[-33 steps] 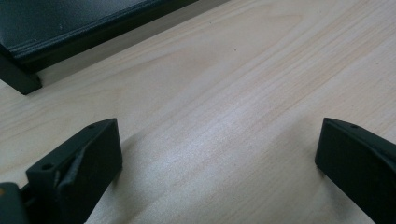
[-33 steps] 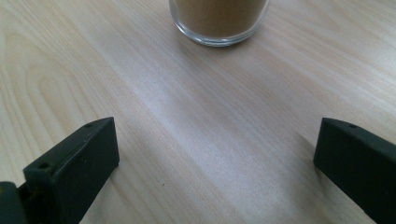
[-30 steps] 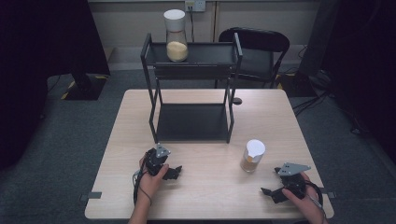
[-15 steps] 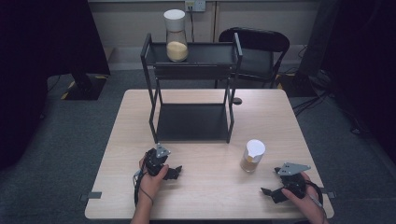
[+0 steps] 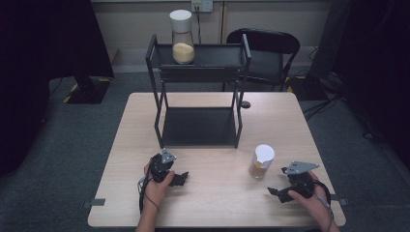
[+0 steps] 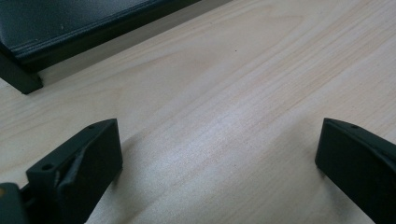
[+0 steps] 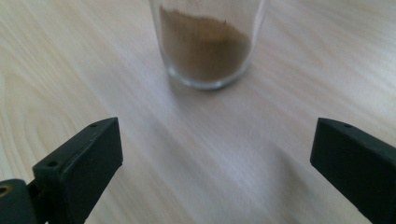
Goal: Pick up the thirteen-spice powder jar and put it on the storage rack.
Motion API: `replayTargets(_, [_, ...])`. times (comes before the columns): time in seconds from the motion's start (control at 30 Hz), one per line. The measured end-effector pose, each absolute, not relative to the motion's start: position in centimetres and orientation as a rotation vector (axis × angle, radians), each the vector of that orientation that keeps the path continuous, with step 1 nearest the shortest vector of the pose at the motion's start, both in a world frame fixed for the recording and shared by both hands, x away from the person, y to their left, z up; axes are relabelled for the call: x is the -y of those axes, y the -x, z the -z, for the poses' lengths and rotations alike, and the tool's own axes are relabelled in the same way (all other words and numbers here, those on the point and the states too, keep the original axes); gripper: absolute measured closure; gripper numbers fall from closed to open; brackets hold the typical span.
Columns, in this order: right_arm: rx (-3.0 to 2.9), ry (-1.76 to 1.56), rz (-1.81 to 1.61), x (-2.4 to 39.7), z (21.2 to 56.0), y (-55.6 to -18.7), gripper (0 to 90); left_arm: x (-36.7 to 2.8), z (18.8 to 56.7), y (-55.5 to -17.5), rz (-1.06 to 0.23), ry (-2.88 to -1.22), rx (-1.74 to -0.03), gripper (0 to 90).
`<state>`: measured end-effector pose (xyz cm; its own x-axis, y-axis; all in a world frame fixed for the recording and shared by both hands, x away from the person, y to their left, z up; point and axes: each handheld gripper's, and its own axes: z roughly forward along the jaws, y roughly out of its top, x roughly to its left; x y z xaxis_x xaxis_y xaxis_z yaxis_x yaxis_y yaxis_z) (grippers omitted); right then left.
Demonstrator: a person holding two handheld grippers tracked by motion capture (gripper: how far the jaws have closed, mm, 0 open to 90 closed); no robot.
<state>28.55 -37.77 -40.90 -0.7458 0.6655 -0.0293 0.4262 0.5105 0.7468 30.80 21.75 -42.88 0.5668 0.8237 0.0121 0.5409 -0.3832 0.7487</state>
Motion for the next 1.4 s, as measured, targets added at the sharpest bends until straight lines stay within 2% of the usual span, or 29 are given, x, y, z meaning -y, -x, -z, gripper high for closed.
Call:
replayTargets(0.4, [-2.41, -0.878, -1.159, 35.9, 39.8, -30.3, 2.6, -21.8, 42.9, -30.8, -0.505, -2.083, -1.087, 0.0])
replayTargets(0.6, [-2.382, -0.846, -1.222, 35.5, 40.1, -31.6, 12.0, -21.8, 42.9, -30.8, -0.505, -2.083, -1.088, 0.0])
replayTargets(0.77, [-2.364, -0.837, -1.252, 35.4, 40.4, -32.2, 16.3, -21.8, 42.9, -30.8, -0.505, -2.084, -1.087, 0.0])
replayTargets(1.0, [-2.368, -0.781, -1.307, 35.3, 40.8, -32.8, 29.9, -21.8, 42.9, -30.8, -0.505, -2.083, -1.087, 0.0])
replayTargets(1.4, [-2.39, -0.752, -1.273, 34.1, 39.5, -33.5, 30.5, -21.8, 42.9, -30.8, -0.505, -2.083, -1.088, 0.0])
